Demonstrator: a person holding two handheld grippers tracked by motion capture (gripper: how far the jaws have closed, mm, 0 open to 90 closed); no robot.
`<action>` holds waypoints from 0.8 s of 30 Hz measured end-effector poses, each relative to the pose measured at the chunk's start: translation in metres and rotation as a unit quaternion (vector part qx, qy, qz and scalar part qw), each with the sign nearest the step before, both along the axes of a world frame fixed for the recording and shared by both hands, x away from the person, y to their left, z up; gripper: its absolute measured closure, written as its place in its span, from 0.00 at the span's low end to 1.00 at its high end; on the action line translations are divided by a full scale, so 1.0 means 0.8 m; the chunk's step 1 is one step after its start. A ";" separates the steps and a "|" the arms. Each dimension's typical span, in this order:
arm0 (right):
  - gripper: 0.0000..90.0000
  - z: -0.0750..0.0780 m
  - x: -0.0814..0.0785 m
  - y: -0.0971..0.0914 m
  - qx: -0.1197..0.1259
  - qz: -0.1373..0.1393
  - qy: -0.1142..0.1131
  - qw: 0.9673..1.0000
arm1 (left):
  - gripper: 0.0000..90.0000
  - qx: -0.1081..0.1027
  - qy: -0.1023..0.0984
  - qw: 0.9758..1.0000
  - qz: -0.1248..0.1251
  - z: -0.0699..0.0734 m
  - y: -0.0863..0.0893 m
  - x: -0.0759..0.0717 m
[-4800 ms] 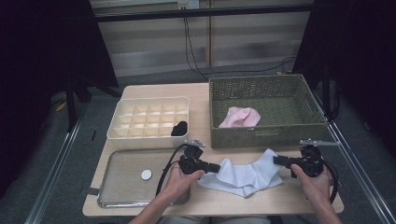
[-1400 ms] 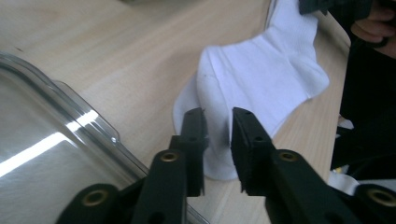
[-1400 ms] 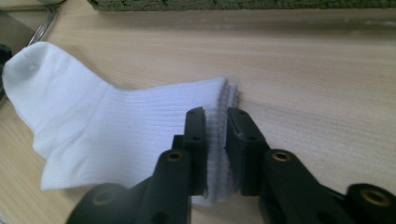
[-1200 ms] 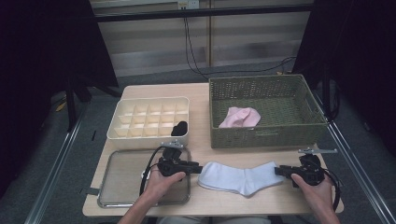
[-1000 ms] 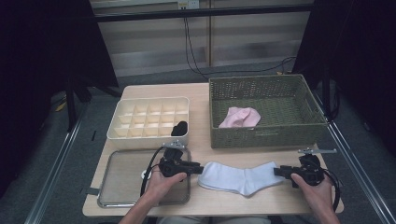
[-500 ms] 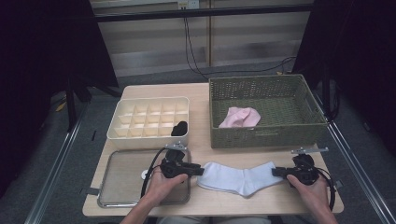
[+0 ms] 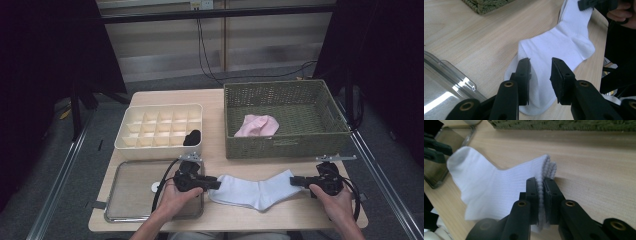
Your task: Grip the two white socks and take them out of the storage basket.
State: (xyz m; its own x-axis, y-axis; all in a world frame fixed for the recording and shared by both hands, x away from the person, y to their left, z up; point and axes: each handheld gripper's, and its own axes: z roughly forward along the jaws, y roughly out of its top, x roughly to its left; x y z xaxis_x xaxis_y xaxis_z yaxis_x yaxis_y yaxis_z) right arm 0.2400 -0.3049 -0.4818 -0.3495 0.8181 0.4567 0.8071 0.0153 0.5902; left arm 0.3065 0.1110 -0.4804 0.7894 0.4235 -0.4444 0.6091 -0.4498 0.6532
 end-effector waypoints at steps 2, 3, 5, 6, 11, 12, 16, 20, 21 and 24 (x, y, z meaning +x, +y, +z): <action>0.92 0.006 0.000 -0.001 0.004 0.000 -0.006 1.000 | 0.72 0.009 -0.001 1.000 0.007 -0.003 0.001 0.002; 0.92 0.008 0.000 -0.002 0.007 -0.001 -0.006 1.000 | 0.70 0.014 -0.005 1.000 0.016 -0.004 0.000 0.002; 0.92 0.011 0.000 -0.002 0.007 -0.001 -0.008 1.000 | 0.66 0.018 -0.012 1.000 0.008 -0.005 0.002 0.004; 0.92 0.012 0.000 -0.003 0.007 0.000 -0.008 1.000 | 0.65 0.018 -0.010 1.000 0.011 -0.006 0.002 0.005; 0.92 0.020 -0.001 -0.007 0.012 -0.003 -0.015 1.000 | 0.64 0.026 -0.005 1.000 0.008 -0.012 0.000 0.006; 0.92 0.021 -0.002 -0.007 0.012 -0.003 -0.017 1.000 | 0.65 0.023 -0.003 1.000 0.005 -0.013 -0.001 0.006; 0.92 0.023 -0.003 -0.005 0.016 -0.003 -0.015 1.000 | 0.73 0.035 -0.003 0.999 0.001 -0.016 -0.004 0.006; 0.92 0.029 -0.004 -0.004 0.017 -0.004 -0.018 1.000 | 0.85 0.041 -0.004 0.999 -0.007 -0.016 -0.006 0.004; 0.92 0.031 -0.003 -0.003 0.019 -0.001 -0.019 1.000 | 0.86 0.044 -0.003 0.999 -0.007 -0.018 -0.006 0.005; 0.92 0.035 -0.004 0.000 0.022 0.001 -0.022 1.000 | 0.87 0.044 -0.001 0.999 -0.009 -0.019 -0.006 0.006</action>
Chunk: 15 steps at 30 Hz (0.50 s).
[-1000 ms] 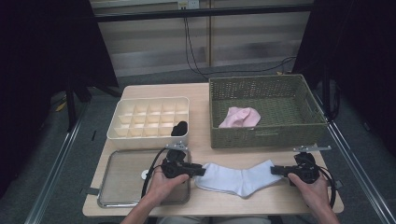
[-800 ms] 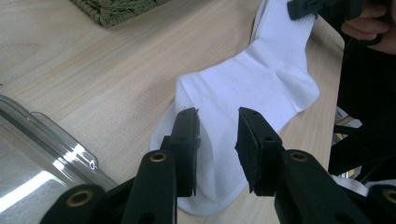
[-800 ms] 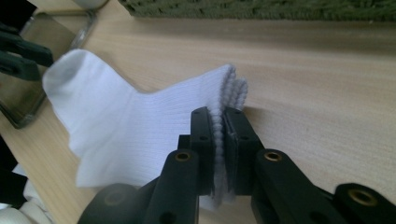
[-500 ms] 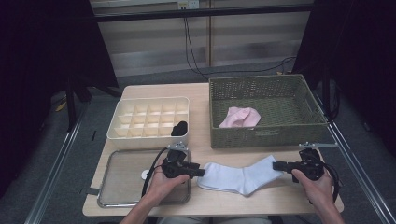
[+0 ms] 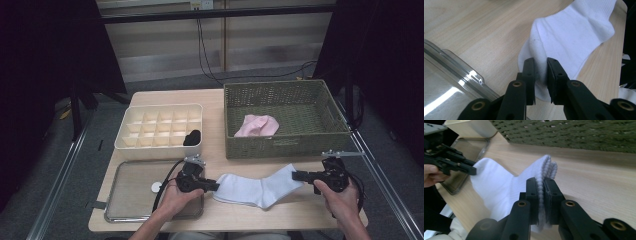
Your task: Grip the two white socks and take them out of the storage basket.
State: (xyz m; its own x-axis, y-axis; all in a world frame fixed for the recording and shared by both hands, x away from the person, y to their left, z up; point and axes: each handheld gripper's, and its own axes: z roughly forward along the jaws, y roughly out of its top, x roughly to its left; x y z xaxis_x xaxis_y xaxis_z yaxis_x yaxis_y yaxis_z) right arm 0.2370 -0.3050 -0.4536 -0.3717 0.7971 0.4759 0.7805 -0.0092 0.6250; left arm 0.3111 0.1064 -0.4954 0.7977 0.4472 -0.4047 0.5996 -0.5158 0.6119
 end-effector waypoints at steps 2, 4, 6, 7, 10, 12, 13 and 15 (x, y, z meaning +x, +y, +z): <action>0.92 0.006 0.001 0.004 0.021 0.005 -0.004 1.000 | 0.88 0.000 0.002 1.000 0.005 -0.001 -0.001 0.000; 0.92 0.008 0.002 0.006 0.029 0.008 -0.010 0.999 | 0.89 0.005 0.001 1.000 0.004 -0.001 -0.001 -0.001; 0.92 0.010 0.002 0.008 0.044 0.010 -0.011 0.999 | 0.89 0.003 0.002 1.000 0.004 -0.001 -0.001 0.000; 0.92 0.010 0.002 0.008 0.044 0.010 -0.011 0.999 | 0.89 0.000 0.005 1.000 0.005 -0.001 -0.001 0.000; 0.92 0.014 0.003 0.013 0.042 0.014 -0.014 0.999 | 0.89 0.006 0.000 1.000 0.009 -0.002 -0.003 -0.001; 0.92 0.017 0.003 0.017 0.038 0.018 -0.018 0.999 | 0.89 0.006 -0.001 1.000 0.009 -0.002 -0.003 -0.001; 0.92 0.019 0.004 0.019 0.034 0.021 -0.020 0.999 | 0.89 0.001 0.004 1.000 0.009 -0.003 -0.003 0.000; 0.92 0.023 0.005 0.024 0.035 0.027 -0.025 0.999 | 0.90 0.001 0.004 1.000 0.010 -0.003 -0.003 0.000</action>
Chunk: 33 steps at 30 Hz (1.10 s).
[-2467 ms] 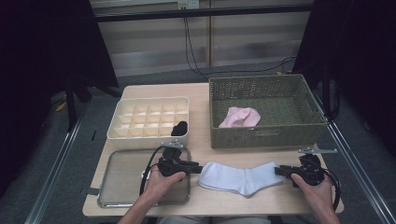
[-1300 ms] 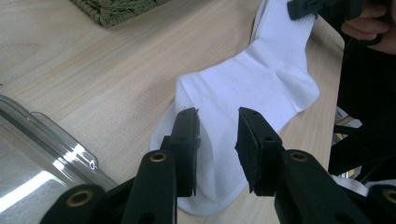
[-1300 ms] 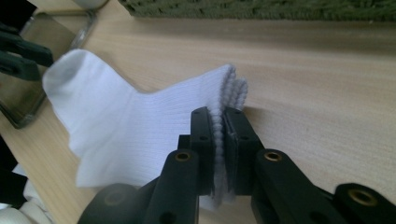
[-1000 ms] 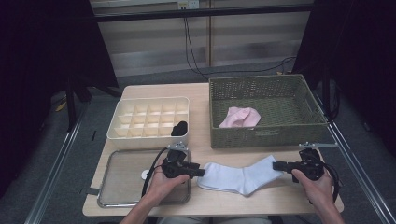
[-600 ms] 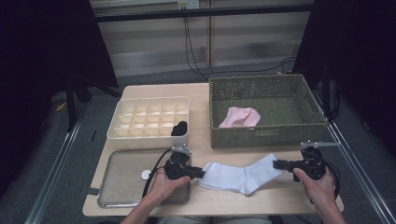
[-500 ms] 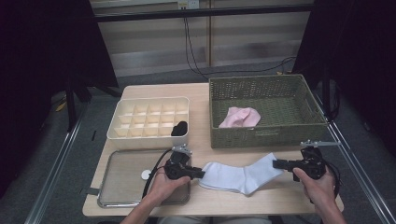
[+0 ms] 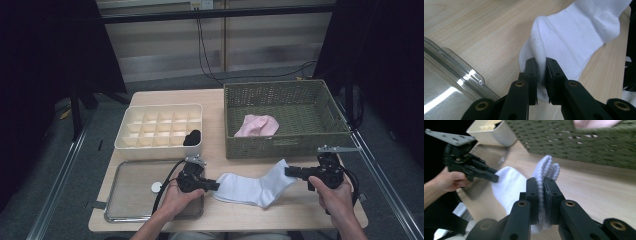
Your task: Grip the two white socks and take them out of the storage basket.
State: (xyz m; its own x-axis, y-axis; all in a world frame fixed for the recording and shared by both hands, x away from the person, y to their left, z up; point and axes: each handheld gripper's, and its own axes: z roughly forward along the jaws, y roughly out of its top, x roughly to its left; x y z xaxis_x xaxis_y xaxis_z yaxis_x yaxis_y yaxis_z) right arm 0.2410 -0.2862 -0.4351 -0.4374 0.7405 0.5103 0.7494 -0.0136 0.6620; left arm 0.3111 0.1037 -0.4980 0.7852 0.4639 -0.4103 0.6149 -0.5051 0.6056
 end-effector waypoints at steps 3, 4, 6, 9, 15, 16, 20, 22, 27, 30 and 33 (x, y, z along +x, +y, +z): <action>0.92 0.003 0.003 0.007 0.017 0.009 -0.001 1.000 | 0.90 0.000 0.002 1.000 0.003 -0.001 0.000 0.000; 0.92 0.004 0.005 0.009 0.017 0.009 -0.003 1.000 | 0.90 -0.001 0.002 1.000 0.003 -0.001 0.000 0.000; 0.92 0.005 0.007 0.013 0.022 0.014 -0.002 1.000 | 0.90 -0.001 0.002 1.000 0.006 -0.002 0.000 -0.001; 0.92 0.006 0.008 0.017 0.022 0.018 -0.005 1.000 | 0.90 -0.001 0.002 1.000 0.009 -0.002 0.000 -0.001; 0.92 0.011 0.012 0.028 0.030 0.031 -0.010 0.999 | 0.90 -0.003 0.003 1.000 0.016 -0.002 0.000 -0.004; 0.92 0.012 0.013 0.033 0.033 0.035 -0.012 0.999 | 0.90 0.000 0.002 1.000 0.014 -0.002 0.000 -0.005; 0.92 0.015 0.017 0.044 0.032 0.041 -0.017 0.999 | 0.89 0.000 0.000 1.000 0.011 -0.002 -0.002 -0.007; 0.92 0.015 0.018 0.048 0.033 0.044 -0.018 0.998 | 0.89 -0.002 0.002 1.000 0.014 -0.002 -0.002 -0.008; 0.92 0.011 0.023 0.063 0.029 0.055 -0.009 0.998 | 0.89 -0.003 0.003 1.000 0.016 -0.002 -0.002 -0.008; 0.92 0.011 0.024 0.068 0.027 0.060 -0.007 0.998 | 0.89 0.001 0.000 1.000 0.013 -0.001 -0.002 -0.008; 0.92 0.008 0.028 0.077 0.018 0.070 -0.005 0.997 | 0.88 0.005 -0.002 1.000 0.008 0.000 -0.003 -0.008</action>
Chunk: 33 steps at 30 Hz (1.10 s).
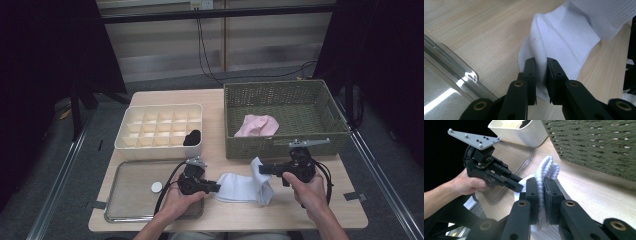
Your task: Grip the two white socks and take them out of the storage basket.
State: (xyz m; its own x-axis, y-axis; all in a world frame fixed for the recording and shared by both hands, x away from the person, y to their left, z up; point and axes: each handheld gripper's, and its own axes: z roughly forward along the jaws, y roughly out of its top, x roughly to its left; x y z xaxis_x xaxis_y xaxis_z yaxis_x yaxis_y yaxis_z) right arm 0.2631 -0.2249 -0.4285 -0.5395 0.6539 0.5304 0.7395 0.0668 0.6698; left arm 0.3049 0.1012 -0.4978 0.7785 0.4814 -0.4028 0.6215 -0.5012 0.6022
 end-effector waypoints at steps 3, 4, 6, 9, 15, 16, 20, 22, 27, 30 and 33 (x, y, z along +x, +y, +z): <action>0.92 -0.002 0.003 0.006 -0.005 0.001 0.003 1.000 | 0.87 0.003 0.003 1.000 -0.001 0.001 -0.001 0.001; 0.92 -0.003 0.004 0.009 -0.007 0.003 0.004 1.000 | 0.87 0.006 0.002 1.000 -0.003 0.001 -0.002 0.002; 0.92 -0.004 0.007 0.014 -0.012 0.009 0.006 1.000 | 0.87 0.011 0.002 1.000 -0.008 0.003 -0.003 0.003; 0.92 -0.004 0.010 0.021 -0.016 0.013 0.008 1.000 | 0.87 0.018 -0.001 1.000 -0.010 0.004 -0.004 0.003; 0.92 -0.008 0.015 0.036 -0.028 0.021 0.011 0.999 | 0.87 0.012 0.002 1.000 -0.007 0.002 -0.003 0.003; 0.92 -0.010 0.017 0.041 -0.029 0.023 0.014 0.999 | 0.87 0.008 0.006 1.000 -0.005 0.001 -0.001 0.003; 0.92 -0.013 0.022 0.051 -0.035 0.025 0.018 0.999 | 0.87 0.006 0.008 1.000 -0.004 0.001 -0.002 0.003; 0.92 -0.014 0.023 0.054 -0.036 0.026 0.019 0.999 | 0.87 0.007 0.005 1.000 -0.006 0.001 -0.002 0.003; 0.91 -0.019 0.029 0.070 -0.037 0.032 0.026 0.998 | 0.87 0.004 0.006 1.000 -0.007 0.001 -0.002 0.003; 0.91 -0.034 0.034 0.084 -0.039 0.044 0.032 0.998 | 0.87 0.003 0.005 1.000 -0.009 0.000 -0.002 0.004; 0.91 -0.048 0.035 0.095 -0.052 0.052 0.042 0.996 | 0.87 0.005 0.005 1.000 -0.010 0.001 -0.002 0.003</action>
State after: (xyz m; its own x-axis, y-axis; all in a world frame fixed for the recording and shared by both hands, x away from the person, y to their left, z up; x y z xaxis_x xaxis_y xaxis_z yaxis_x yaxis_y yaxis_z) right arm 0.2910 -0.1489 -0.4665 -0.5643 0.6500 0.5090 0.7780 0.2124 0.5912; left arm 0.3074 0.0992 -0.4974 0.7836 0.4700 -0.4062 0.6176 -0.5188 0.5910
